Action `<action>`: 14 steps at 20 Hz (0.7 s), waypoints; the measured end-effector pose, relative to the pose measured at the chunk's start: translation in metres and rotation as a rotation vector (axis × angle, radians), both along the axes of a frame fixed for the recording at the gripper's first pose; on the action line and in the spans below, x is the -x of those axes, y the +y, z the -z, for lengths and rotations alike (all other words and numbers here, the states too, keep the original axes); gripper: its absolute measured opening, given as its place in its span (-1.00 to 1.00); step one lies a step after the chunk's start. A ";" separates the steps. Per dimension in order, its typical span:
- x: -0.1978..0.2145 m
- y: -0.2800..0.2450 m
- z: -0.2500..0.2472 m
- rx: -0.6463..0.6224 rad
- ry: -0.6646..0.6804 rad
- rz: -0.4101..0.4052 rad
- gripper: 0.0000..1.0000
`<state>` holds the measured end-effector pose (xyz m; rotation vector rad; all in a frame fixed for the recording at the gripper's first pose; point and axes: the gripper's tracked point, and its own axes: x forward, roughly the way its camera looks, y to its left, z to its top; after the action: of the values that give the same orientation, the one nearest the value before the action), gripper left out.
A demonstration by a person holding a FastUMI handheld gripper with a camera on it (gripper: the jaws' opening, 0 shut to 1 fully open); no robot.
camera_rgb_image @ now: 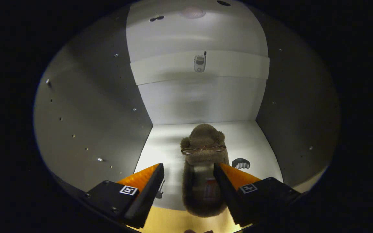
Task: Open the shoe cabinet door, grab the shoes and put them into the shoe cabinet, then close the shoe cabinet door.
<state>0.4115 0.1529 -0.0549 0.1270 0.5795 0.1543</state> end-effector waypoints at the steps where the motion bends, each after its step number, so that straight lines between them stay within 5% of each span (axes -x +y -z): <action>1: 0.007 -0.004 -0.012 -0.001 -0.043 0.007 1.00; 6: 0.057 -0.021 -0.072 -0.017 -0.236 0.027 0.97; 14: 0.207 -0.029 -0.157 -0.034 -0.512 -0.002 0.96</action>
<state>0.2044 0.1235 0.1018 0.1142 0.0664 0.1902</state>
